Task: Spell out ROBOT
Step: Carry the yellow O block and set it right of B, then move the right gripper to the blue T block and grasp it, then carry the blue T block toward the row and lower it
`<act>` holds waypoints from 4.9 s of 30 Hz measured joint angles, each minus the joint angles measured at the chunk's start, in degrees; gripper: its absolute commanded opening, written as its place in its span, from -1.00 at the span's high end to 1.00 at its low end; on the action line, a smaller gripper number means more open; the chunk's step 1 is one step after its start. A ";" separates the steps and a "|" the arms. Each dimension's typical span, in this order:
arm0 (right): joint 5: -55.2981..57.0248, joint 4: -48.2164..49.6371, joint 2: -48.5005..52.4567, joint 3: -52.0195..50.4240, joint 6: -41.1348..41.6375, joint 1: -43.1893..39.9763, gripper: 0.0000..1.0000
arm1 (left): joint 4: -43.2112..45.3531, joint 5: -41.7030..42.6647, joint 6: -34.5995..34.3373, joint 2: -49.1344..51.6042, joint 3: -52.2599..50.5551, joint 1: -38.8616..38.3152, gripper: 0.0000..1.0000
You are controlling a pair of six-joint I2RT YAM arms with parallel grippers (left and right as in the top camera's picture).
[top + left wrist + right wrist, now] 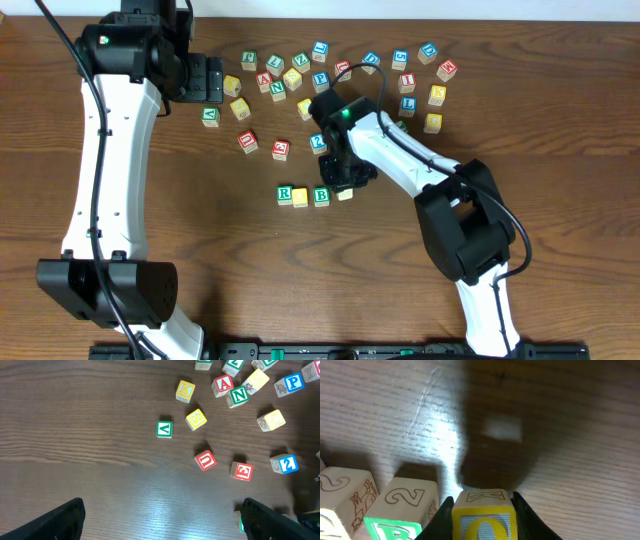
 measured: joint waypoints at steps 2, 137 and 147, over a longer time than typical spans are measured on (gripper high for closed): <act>-0.24 -0.46 0.00 0.00 0.11 0.11 0.55 | 0.00 0.00 0.00 0.00 0.00 0.00 -0.95; -2.91 0.87 -4.11 -8.46 -9.94 -8.22 0.00 | 0.00 0.00 0.00 0.00 0.00 0.00 -0.95; -0.98 -1.01 -4.44 -8.48 -8.72 -8.28 -0.08 | 0.00 0.00 0.00 0.00 0.00 0.00 -0.95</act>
